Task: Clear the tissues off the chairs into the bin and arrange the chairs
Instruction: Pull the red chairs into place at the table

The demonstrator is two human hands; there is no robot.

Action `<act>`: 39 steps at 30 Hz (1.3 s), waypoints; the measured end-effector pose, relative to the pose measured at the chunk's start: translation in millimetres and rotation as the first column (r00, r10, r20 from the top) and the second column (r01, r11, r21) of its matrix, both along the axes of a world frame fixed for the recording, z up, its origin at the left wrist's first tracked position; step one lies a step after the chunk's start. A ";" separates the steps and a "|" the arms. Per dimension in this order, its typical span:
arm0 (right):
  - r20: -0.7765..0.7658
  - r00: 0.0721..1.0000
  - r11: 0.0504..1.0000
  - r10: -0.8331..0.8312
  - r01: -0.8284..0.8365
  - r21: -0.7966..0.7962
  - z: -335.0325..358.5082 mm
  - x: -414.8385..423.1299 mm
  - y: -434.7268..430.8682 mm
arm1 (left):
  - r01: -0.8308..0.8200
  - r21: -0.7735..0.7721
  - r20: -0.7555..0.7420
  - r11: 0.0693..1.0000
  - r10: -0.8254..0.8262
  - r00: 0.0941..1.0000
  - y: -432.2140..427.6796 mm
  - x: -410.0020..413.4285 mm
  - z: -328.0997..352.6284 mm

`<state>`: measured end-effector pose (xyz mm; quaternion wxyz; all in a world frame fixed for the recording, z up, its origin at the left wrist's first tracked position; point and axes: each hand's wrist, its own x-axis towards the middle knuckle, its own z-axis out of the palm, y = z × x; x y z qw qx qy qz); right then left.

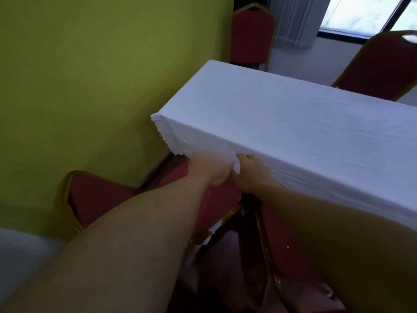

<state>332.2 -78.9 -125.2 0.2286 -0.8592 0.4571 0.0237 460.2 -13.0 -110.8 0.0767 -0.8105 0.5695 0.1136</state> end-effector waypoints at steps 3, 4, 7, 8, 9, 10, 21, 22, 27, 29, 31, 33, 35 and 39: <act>-0.008 1.000 1.000 0.013 -0.013 0.014 -5.1 22.8 4.6 | -0.005 0.002 -0.002 1.000 0.005 1.000 5.2 22.7 -2.5; -0.007 1.000 1.000 0.014 -0.014 0.019 -7.3 30.7 5.1 | -0.010 0.004 0.002 1.000 0.010 1.000 6.0 29.5 -3.7; 0.000 1.000 0.999 0.017 -0.017 0.050 -17.0 53.6 5.8 | -0.021 0.008 0.012 1.000 0.021 1.000 7.5 49.5 -9.8; -0.003 1.000 0.998 0.013 -0.012 0.057 -19.9 60.6 6.1 | -0.021 0.012 0.014 1.000 0.021 1.000 7.5 55.7 -12.7; -0.010 1.000 0.998 0.003 -0.003 0.062 -22.5 67.3 6.3 | -0.023 0.022 0.015 1.000 0.022 1.000 6.9 61.7 -16.1; -0.016 1.000 0.998 -0.004 0.005 0.065 -25.8 73.6 6.4 | -0.025 0.035 0.016 0.999 0.024 1.000 6.0 67.9 -20.0; -0.010 1.000 0.962 -0.027 0.028 0.273 -73.7 143.6 18.7 | -0.127 0.170 0.012 0.977 0.127 0.992 4.3 138.2 -51.8; -0.026 0.999 0.958 -0.030 0.036 0.285 -77.8 148.3 21.6 | -0.139 0.180 0.009 0.974 0.140 0.990 5.4 145.0 -54.2; -0.081 0.995 0.932 -0.062 0.087 0.351 -94.4 167.9 44.4 | -0.170 0.240 0.018 0.956 0.171 0.985 26.5 179.8 -68.7; -0.082 0.992 0.916 -0.101 0.125 0.381 -101.2 178.4 54.5 | -0.155 0.272 0.028 0.950 0.154 0.988 32.8 195.2 -74.7; -0.081 0.988 0.899 -0.133 0.155 0.409 -108.8 189.7 66.8 | -0.126 0.313 0.025 0.942 0.124 0.992 39.8 208.0 -83.2; -0.091 0.981 0.883 -0.169 0.192 0.427 -116.1 200.2 78.8 | -0.093 0.340 0.021 0.936 0.091 0.996 48.1 220.4 -93.3; -0.109 0.970 0.861 -0.216 0.242 0.447 -124.5 208.9 91.9 | -0.053 0.364 0.015 0.930 0.051 0.999 57.6 234.4 -104.6; -0.153 0.948 0.815 -0.279 0.318 0.485 -143.5 223.0 121.7 | -0.009 0.407 0.000 0.913 0.010 1.000 80.4 264.7 -123.7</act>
